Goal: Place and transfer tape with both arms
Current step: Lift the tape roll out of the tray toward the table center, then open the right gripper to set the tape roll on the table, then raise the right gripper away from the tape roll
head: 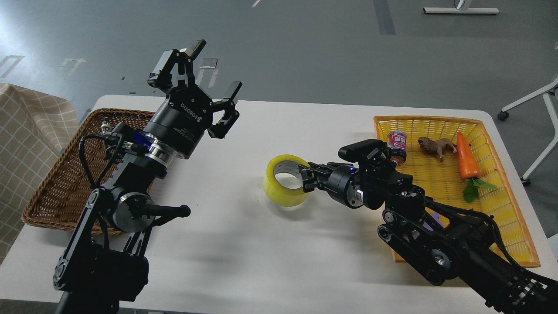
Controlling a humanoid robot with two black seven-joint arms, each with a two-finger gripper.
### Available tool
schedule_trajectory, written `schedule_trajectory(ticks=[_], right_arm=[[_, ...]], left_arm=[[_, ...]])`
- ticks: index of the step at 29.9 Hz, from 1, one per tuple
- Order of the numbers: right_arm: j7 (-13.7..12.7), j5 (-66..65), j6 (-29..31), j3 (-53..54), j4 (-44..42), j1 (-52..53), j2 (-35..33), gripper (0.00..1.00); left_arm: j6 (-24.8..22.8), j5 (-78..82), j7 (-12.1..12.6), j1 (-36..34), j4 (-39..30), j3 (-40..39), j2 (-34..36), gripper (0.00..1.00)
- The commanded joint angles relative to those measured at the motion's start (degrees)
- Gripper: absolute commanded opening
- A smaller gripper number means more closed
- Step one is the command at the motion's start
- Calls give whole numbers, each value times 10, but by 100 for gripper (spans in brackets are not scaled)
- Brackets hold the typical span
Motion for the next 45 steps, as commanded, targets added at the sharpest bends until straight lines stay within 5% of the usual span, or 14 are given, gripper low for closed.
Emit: schedule_trajectory(ticks=[1, 9, 11, 12, 23, 32, 45], right_arm=[[-1, 1, -17, 0, 1, -1, 6, 35], [-1, 1, -32, 5, 1, 0, 21, 58], [0, 3, -44, 21, 3, -1, 23, 94], [0, 3, -46, 23, 4, -2, 23, 96], [-1, 2, -69, 104, 45, -1, 20, 99], [5, 20, -151, 180, 94, -5, -74, 100], [24, 394, -146, 295, 176, -38, -89, 100]], left_arm=[[0, 0, 0, 0, -2, -1, 0, 98], [6, 0, 0, 1, -10, -1, 0, 98], [6, 0, 0, 5, -10, -4, 0, 98], [6, 0, 1, 6, -10, -4, 0, 98], [10, 0, 1, 12, -17, -4, 0, 98], [50, -3, 6, 7, -17, -4, 0, 98], [62, -4, -1, -32, -8, -5, 34, 98]])
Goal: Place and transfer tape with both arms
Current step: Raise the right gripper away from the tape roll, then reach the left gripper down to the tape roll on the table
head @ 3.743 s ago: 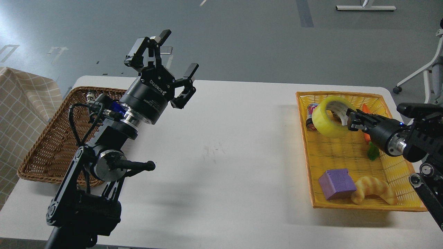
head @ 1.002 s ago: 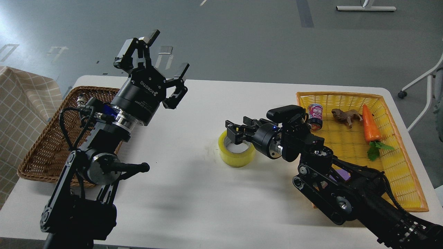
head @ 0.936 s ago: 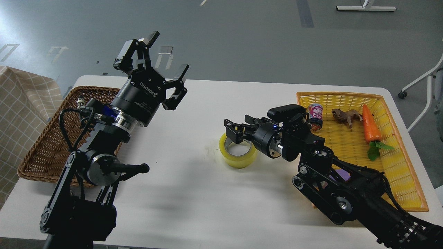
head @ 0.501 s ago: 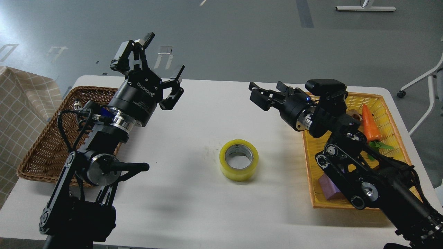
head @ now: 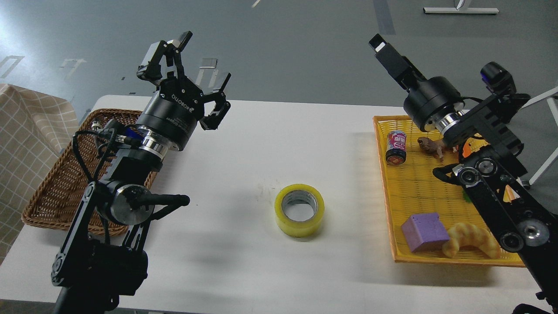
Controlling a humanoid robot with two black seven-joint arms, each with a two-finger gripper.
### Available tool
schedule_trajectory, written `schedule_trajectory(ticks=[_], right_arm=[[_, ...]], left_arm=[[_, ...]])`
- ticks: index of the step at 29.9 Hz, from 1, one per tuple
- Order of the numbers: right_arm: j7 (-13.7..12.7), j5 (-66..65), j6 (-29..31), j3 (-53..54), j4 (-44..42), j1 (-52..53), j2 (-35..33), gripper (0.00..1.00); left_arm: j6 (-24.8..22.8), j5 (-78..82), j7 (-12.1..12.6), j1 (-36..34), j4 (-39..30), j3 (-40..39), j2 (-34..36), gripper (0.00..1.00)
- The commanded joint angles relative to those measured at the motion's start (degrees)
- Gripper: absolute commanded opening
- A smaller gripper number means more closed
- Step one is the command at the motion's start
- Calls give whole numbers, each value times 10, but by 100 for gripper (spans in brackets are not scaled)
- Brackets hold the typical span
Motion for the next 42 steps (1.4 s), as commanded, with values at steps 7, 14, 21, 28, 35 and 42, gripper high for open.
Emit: schedule_trajectory(ticks=[7, 14, 21, 28, 35, 42], right_arm=[[66, 247, 23, 58, 21, -5, -16, 100], [68, 453, 135, 130, 61, -58, -11, 100], [64, 508, 140, 153, 93, -78, -8, 100], [57, 562, 142, 150, 112, -88, 18, 100], [40, 595, 189, 147, 116, -88, 11, 100], [37, 593, 190, 146, 114, -88, 1, 100]], left_arm=[[-23, -1, -37, -24, -4, 2, 56, 98], [-63, -5, -32, -16, -17, -2, 34, 98], [-62, -28, -37, -17, -4, -19, 26, 98], [-85, -22, -31, -10, -1, 7, 49, 98], [-88, -7, -34, -13, -7, 10, 73, 98], [-80, 228, -42, -14, -13, 20, 95, 98]])
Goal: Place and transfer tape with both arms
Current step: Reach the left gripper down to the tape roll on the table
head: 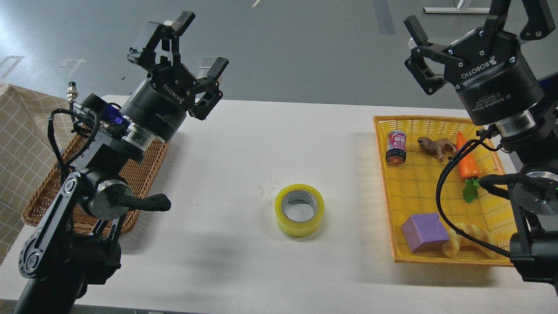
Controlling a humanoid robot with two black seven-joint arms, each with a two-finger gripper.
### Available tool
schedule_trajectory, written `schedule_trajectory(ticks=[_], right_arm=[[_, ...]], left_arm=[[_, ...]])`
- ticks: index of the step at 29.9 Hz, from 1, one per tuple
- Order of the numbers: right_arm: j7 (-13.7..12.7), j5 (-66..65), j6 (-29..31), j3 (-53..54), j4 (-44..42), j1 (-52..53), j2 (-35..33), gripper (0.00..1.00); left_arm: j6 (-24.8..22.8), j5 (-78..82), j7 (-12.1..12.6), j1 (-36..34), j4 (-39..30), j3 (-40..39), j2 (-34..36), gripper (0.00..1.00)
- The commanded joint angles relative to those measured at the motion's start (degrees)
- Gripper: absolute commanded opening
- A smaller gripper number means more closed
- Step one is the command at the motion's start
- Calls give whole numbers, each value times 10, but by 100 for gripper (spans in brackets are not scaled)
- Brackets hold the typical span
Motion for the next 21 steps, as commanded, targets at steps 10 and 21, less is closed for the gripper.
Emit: schedule_trajectory(ticks=[10, 21], right_arm=[[1, -3, 0, 5, 0, 2, -4, 100], [1, -4, 0, 10, -7, 9, -20, 100]], left_arm=[[4, 470, -11, -58, 24, 149, 98, 98], [4, 662, -70, -87, 20, 330, 127, 98]])
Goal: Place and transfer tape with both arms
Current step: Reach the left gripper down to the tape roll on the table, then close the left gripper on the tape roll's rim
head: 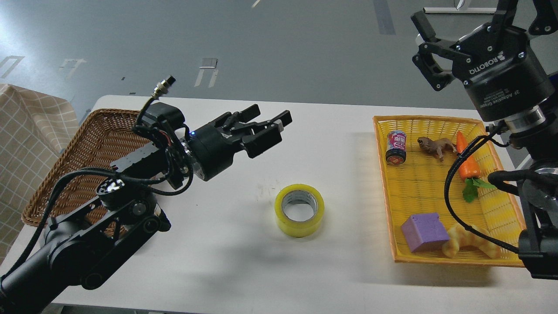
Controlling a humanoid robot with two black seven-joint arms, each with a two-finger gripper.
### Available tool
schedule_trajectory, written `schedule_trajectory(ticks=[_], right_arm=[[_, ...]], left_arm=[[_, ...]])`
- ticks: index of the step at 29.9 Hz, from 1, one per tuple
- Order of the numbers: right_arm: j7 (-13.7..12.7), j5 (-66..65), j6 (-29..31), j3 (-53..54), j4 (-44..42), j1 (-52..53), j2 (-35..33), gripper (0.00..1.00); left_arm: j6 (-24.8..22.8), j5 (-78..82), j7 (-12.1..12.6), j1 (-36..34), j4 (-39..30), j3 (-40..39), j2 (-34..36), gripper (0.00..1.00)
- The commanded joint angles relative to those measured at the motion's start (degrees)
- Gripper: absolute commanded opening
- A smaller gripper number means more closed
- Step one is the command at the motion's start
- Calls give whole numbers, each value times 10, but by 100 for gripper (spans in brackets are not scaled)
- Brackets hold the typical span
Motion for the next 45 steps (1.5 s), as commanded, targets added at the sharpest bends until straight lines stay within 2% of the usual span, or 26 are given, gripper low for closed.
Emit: schedule_trajectory(ticks=[1, 4, 9, 12, 17, 22, 45], right_arm=[[0, 0, 0, 2, -3, 1, -2, 100], [0, 0, 0, 2, -3, 1, -2, 100], [0, 0, 0, 3, -5, 0, -14, 100], [0, 0, 0, 4, -5, 1, -20, 100], [0, 0, 0, 4, -5, 0, -29, 100], [0, -1, 0, 11, -6, -4, -31, 100], [0, -2, -1, 15, -14, -8, -47, 100]], left_arm=[[1, 63, -4, -11, 1, 41, 1, 98], [1, 63, -5, -19, 5, 63, 2, 98], [8, 63, -38, -38, 28, 139, 4, 98], [11, 63, -39, -61, 68, 157, -3, 98], [58, 63, -39, -88, 157, 187, -36, 98], [78, 63, -40, -94, 217, 187, -73, 98], [91, 63, -43, -127, 269, 206, -73, 98]])
